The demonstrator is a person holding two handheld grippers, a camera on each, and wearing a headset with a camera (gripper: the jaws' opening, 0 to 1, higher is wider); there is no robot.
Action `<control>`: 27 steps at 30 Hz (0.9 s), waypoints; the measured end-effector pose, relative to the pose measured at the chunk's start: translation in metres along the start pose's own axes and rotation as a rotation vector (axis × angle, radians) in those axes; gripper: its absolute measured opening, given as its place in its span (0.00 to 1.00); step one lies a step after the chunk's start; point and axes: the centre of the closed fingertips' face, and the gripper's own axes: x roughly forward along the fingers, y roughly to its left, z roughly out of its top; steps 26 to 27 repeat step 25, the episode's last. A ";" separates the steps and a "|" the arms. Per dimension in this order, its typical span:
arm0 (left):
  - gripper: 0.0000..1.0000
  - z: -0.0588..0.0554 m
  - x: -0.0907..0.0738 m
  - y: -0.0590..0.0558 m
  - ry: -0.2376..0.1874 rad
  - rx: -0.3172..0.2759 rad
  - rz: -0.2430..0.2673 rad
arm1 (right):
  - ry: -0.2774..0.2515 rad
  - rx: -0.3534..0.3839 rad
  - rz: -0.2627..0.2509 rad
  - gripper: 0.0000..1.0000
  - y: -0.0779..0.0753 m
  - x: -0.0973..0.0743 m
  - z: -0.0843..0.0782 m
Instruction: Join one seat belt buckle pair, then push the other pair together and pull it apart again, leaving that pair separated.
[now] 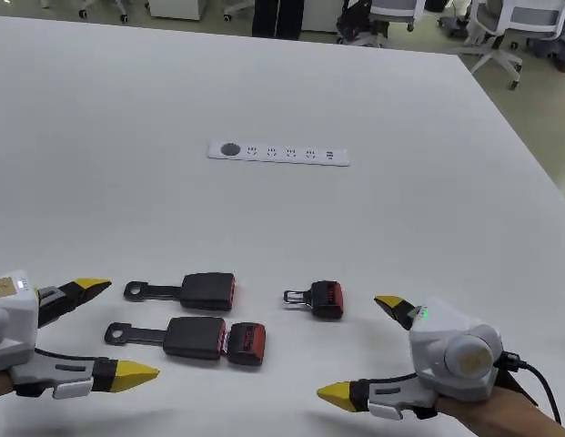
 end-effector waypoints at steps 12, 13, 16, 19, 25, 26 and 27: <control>1.00 -0.002 0.000 0.001 -0.011 -0.010 -0.006 | -0.009 0.015 0.000 0.99 0.000 0.002 0.000; 1.00 -0.001 -0.001 0.002 -0.013 -0.013 -0.005 | -0.011 0.014 -0.001 0.99 0.000 0.002 0.000; 1.00 -0.001 0.000 0.000 -0.006 -0.011 -0.001 | -0.014 0.007 -0.004 0.99 0.000 0.002 0.002; 1.00 0.002 -0.001 -0.002 -0.009 -0.003 0.001 | -0.020 0.011 -0.006 0.99 0.000 0.002 0.003; 1.00 0.003 -0.002 0.002 -0.012 0.012 0.011 | -0.025 0.008 -0.014 0.99 -0.001 0.000 0.004; 1.00 0.003 -0.002 0.002 -0.012 0.012 0.011 | -0.025 0.008 -0.014 0.99 -0.001 0.000 0.004; 1.00 0.003 -0.002 0.002 -0.012 0.012 0.011 | -0.025 0.008 -0.014 0.99 -0.001 0.000 0.004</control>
